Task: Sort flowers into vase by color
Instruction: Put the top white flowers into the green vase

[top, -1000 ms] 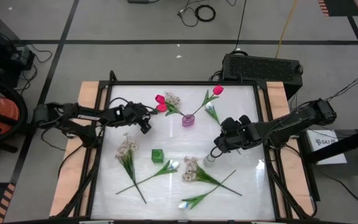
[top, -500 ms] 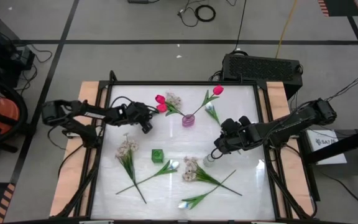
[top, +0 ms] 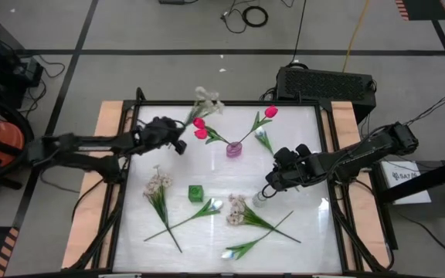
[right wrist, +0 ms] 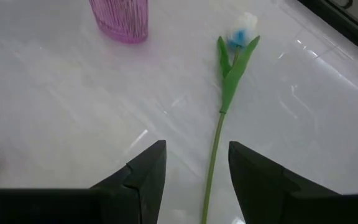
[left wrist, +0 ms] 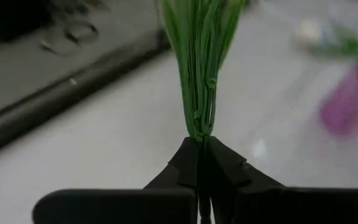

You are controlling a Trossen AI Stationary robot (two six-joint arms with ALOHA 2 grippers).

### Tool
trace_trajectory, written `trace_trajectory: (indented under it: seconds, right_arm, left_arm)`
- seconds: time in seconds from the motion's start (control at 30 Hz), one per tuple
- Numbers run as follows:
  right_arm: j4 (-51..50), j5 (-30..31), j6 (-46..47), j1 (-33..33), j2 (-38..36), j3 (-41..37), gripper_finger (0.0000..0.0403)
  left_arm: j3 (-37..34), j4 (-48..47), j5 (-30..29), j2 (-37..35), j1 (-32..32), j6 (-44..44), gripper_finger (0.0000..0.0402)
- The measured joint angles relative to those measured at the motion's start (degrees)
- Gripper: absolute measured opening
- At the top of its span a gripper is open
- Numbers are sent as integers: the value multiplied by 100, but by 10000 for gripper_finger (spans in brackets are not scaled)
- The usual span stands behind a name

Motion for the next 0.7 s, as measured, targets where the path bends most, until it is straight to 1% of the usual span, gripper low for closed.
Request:
trace_trajectory:
  seconds: [0.1, 0.17, 0.27, 0.33, 0.4, 0.5, 0.57, 0.7]
  right_arm:
    - [4, -11, -4, 0, 0, 0, 166]
    - [13, -12, -4, 0, 0, 0, 166]
    - [28, -12, -4, 0, 0, 0, 166]
    - [91, -14, 2, 0, 0, 0, 166]
    - [216, -14, 77, -2, -2, 0, 166]
    - [336, -17, 112, -2, -77, 60, 166]
    - [369, -11, 114, 0, -171, 207, 166]
    - [642, 92, -78, 88, -374, 543, 166]
  left_arm:
    - [0, -83, -568, -784, -104, -82, 15]
    - [0, -12, -793, -1285, -206, -71, 15]
    - [0, 239, -921, -1997, -328, 106, 15]
    - [4, 510, -867, -2427, -450, 256, 15]
    - [7, 794, -664, -2781, -583, 505, 14]
    - [7, 1092, -279, -3206, -806, 578, 14]
    - [7, 1204, 238, -3404, -943, 576, 14]
    - [-4, 1500, 1547, -3592, -1326, 558, 14]
